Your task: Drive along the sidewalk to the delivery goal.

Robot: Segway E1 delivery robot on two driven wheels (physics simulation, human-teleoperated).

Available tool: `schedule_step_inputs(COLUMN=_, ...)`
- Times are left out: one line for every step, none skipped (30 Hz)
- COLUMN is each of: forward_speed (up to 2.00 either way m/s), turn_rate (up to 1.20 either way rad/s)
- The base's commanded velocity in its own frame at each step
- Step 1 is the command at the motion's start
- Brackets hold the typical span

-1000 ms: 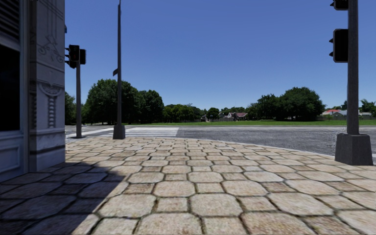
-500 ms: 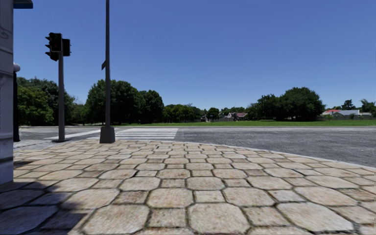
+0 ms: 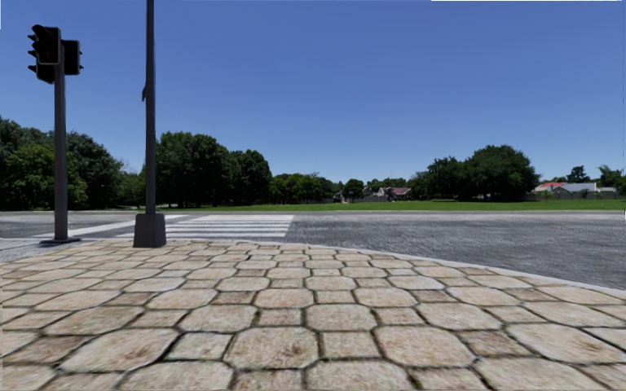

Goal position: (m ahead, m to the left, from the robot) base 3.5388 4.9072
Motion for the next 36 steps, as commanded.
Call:
schedule_step_inputs(forward_speed=2.00, turn_rate=0.00)
schedule_step_inputs(forward_speed=2.00, turn_rate=0.00)
schedule_step_inputs(forward_speed=2.00, turn_rate=0.00)
schedule_step_inputs(forward_speed=2.00, turn_rate=0.00)
schedule_step_inputs(forward_speed=2.00, turn_rate=0.00)
schedule_step_inputs(forward_speed=2.00, turn_rate=0.00)
schedule_step_inputs(forward_speed=2.00, turn_rate=0.00)
schedule_step_inputs(forward_speed=2.00, turn_rate=0.00)
schedule_step_inputs(forward_speed=2.00, turn_rate=0.01)
schedule_step_inputs(forward_speed=2.00, turn_rate=0.15)
schedule_step_inputs(forward_speed=2.00, turn_rate=0.15)
schedule_step_inputs(forward_speed=2.00, turn_rate=0.30)
schedule_step_inputs(forward_speed=2.00, turn_rate=0.48)
schedule_step_inputs(forward_speed=2.00, turn_rate=0.65)
schedule_step_inputs(forward_speed=2.00, turn_rate=0.79)
schedule_step_inputs(forward_speed=2.00, turn_rate=0.79)
schedule_step_inputs(forward_speed=2.00, turn_rate=0.87)
schedule_step_inputs(forward_speed=2.00, turn_rate=0.92)
schedule_step_inputs(forward_speed=2.00, turn_rate=0.93)
schedule_step_inputs(forward_speed=2.00, turn_rate=0.93)
schedule_step_inputs(forward_speed=2.00, turn_rate=0.93)
schedule_step_inputs(forward_speed=2.00, turn_rate=0.93)
schedule_step_inputs(forward_speed=2.00, turn_rate=0.94)
schedule_step_inputs(forward_speed=2.00, turn_rate=0.94)
schedule_step_inputs(forward_speed=2.00, turn_rate=0.94)
schedule_step_inputs(forward_speed=2.00, turn_rate=0.94)
schedule_step_inputs(forward_speed=2.00, turn_rate=0.94)
schedule_step_inputs(forward_speed=2.00, turn_rate=0.98)
schedule_step_inputs(forward_speed=2.00, turn_rate=1.20)
schedule_step_inputs(forward_speed=2.00, turn_rate=1.20)
schedule_step_inputs(forward_speed=2.00, turn_rate=1.20)
schedule_step_inputs(forward_speed=2.00, turn_rate=1.20)
schedule_step_inputs(forward_speed=2.00, turn_rate=1.20)
schedule_step_inputs(forward_speed=2.00, turn_rate=1.20)
schedule_step_inputs(forward_speed=2.00, turn_rate=1.20)
schedule_step_inputs(forward_speed=2.00, turn_rate=1.20)
